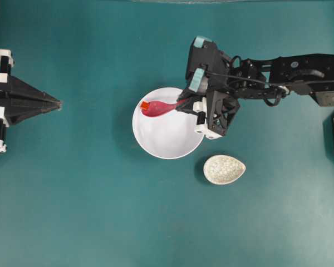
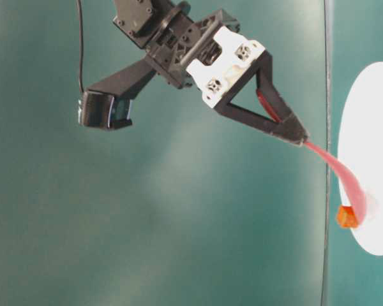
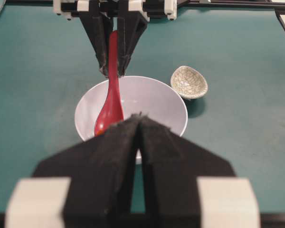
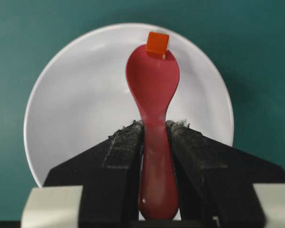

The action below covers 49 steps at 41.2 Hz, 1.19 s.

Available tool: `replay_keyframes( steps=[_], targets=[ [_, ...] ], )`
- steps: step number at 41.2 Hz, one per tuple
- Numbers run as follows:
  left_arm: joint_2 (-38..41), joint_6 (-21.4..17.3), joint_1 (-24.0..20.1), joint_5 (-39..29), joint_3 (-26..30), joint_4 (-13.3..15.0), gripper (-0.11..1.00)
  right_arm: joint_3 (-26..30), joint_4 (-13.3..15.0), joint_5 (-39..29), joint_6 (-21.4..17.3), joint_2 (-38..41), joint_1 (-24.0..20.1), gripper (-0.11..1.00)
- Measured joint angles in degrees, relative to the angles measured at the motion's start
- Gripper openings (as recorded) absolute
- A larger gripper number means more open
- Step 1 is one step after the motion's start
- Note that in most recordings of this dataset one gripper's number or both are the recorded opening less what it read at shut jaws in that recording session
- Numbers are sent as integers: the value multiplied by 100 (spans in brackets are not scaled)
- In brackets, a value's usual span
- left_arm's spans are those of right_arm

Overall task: Grip the spoon and scoop the red block from the bowl with right arm.
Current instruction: 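Raise the spoon with the red cube on it above the bowl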

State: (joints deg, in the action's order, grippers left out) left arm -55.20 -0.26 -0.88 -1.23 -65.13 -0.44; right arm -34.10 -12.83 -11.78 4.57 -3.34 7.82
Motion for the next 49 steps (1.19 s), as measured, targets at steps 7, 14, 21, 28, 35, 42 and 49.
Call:
replay_keyframes(
  steps=[7,14,21,28,35,42,49],
  targets=[
    [-9,0,-9,-9,0,0,0,-255,9,492,0,-185,-26,25],
    [0,53,0,0,9,0,0,-562,9,993,0,-431,-62,25],
    [-9,114,-9,-9,0,0,0,-914,9,1512,0,-694,-167,25],
    [0,114,-9,-9,0,0,0,-1318,0,2013,0,-896,-387,25],
    [0,114,-9,0,9,0,0,-1819,0,2628,35,-1046,-598,25],
    [-9,114,-9,-9,0,0,0,-2224,70,3155,132,-1151,-659,25],
    [-9,114,-9,-9,0,0,0,-2470,422,3419,246,-1257,-659,25]
  ],
)
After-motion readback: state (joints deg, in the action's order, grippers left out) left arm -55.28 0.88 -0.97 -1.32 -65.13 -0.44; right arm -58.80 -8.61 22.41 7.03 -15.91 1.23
